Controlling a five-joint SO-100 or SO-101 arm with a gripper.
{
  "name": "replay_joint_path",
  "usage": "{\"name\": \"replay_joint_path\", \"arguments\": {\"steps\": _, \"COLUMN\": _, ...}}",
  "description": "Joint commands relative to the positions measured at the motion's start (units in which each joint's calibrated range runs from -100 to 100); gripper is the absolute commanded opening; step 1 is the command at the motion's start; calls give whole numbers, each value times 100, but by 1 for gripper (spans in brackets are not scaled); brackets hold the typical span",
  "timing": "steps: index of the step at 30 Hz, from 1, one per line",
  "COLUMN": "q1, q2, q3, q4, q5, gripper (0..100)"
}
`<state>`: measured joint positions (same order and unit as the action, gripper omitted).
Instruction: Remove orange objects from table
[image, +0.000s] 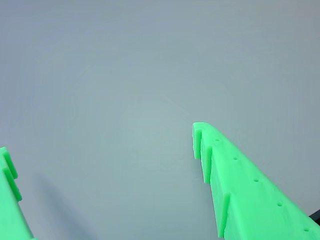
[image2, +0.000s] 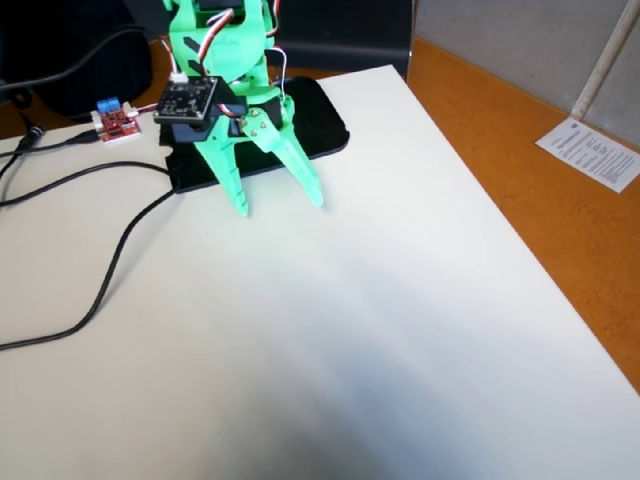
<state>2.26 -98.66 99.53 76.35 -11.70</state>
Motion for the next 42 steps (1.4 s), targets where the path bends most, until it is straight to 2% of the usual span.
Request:
{"name": "replay_joint_path", "arguments": {"steps": 1, "q1": 0, "q2": 9, "q3": 8, "q4": -11, "q5": -147, "gripper": 38}}
{"name": "replay_joint_path", "arguments": {"steps": 10, "q1": 200, "q2": 9, "q3": 8, "q4": -11, "q5": -147, "gripper": 38}}
{"name": "replay_joint_path", "arguments": {"steps": 42, "q1": -274, "q2": 9, "q3": 8, "q4": -11, "q5": -147, "gripper": 38}}
